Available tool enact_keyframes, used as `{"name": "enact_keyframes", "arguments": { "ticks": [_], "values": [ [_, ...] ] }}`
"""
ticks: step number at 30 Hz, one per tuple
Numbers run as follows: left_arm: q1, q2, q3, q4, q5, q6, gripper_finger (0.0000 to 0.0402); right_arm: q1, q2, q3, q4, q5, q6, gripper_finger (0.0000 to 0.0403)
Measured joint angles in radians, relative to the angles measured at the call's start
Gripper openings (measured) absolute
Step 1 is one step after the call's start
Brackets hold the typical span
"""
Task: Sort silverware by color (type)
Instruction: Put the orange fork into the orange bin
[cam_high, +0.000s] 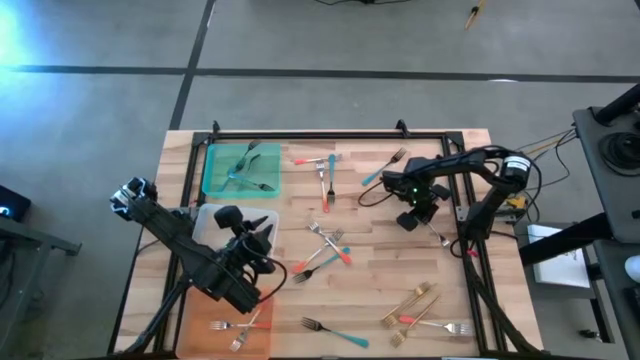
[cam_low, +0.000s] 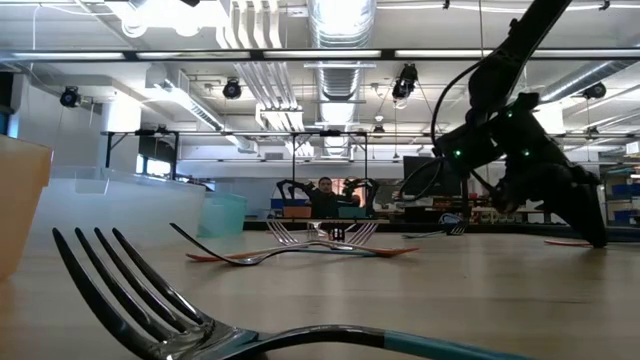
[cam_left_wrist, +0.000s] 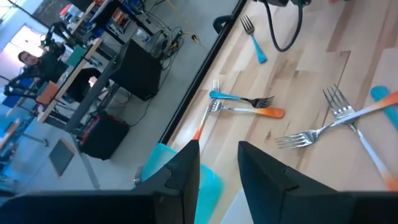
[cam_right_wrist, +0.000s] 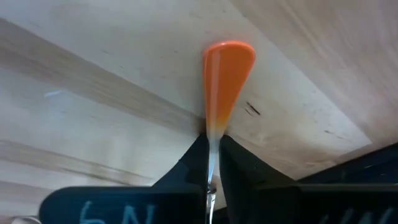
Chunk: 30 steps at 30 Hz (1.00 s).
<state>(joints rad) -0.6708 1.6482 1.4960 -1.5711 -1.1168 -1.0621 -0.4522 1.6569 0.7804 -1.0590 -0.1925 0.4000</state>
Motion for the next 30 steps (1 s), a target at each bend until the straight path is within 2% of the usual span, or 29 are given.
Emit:
{"name": "enact_keyframes", "arguments": {
  "ticks": [3,6,11,16,22,25,30],
  "values": [
    [0.000,0.000,0.000,0.000,-0.003,-0.041,0.0093,0.000,-0.012,0.014,-0.009,0.001,-0.015,0.0015],
    [0.000,0.000,0.000,0.001,-0.056,-0.099,0.0093,0.004,-0.041,0.033,0.008,0.007,-0.034,0.0014],
    [0.000,0.000,-0.001,0.031,-0.139,-0.153,0.0093,0.016,-0.133,0.065,0.228,0.020,-0.056,0.0011],
    [0.002,0.002,-0.005,0.137,-0.153,-0.145,0.0093,0.054,-0.246,0.066,0.469,0.008,-0.063,0.0007],
    [0.023,0.003,-0.012,0.343,-0.155,0.071,0.0093,0.114,-0.345,0.065,0.733,0.008,-0.093,0.0007],
    [0.042,0.003,-0.013,0.424,-0.122,0.172,0.0093,0.145,-0.374,0.065,0.853,0.009,-0.112,0.0007],
    [0.065,0.003,-0.021,0.525,-0.077,0.232,0.0093,0.176,-0.392,0.065,0.961,0.009,-0.154,0.0008]
  ]
}}
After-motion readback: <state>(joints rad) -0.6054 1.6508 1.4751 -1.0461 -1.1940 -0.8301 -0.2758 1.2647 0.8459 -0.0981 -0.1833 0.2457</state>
